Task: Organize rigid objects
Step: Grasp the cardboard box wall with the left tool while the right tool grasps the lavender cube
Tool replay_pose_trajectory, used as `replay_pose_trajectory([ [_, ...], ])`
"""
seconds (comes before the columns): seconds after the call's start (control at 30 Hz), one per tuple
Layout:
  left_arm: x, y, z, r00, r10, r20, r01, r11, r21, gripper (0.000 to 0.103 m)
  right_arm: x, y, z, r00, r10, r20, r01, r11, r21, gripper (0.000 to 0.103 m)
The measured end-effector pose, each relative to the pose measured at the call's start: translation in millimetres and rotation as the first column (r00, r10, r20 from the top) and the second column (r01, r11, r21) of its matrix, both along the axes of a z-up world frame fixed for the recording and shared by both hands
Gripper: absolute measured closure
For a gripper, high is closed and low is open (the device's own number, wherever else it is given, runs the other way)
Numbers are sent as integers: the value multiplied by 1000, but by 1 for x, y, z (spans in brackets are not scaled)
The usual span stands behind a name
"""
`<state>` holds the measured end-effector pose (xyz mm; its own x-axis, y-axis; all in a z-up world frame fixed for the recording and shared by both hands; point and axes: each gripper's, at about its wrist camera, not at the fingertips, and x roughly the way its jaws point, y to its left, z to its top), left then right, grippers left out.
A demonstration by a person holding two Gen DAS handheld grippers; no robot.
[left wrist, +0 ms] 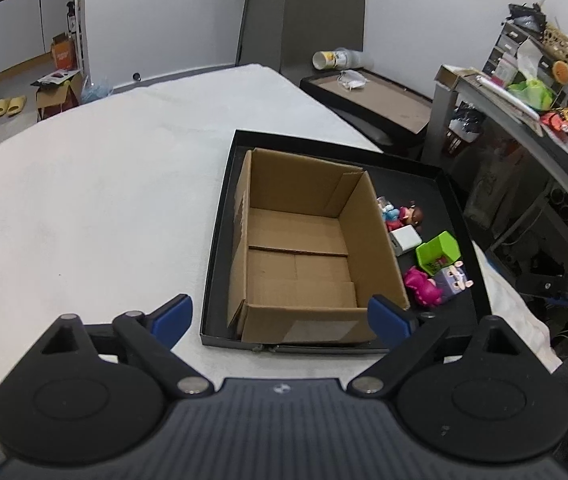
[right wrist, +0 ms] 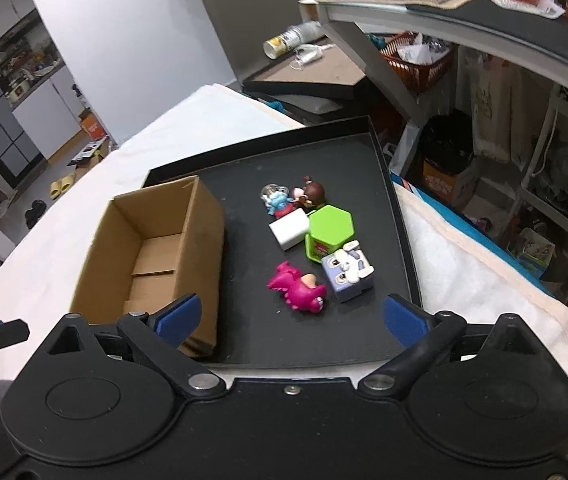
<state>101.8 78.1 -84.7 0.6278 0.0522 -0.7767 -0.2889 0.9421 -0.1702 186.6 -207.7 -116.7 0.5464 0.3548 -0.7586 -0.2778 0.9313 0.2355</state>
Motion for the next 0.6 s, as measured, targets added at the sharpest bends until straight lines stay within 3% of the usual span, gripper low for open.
replay_pose_trajectory([
  [0.17, 13, 8, -12, 1000, 12, -16, -13, 1000, -18, 21, 23, 3, -12, 999, 5, -46, -7, 999, -35, 10],
  [0.6, 41, 29, -44, 994, 37, -106, -43, 997, -61, 40, 68, 13, -31, 991, 37, -129, -49, 995, -84, 10],
])
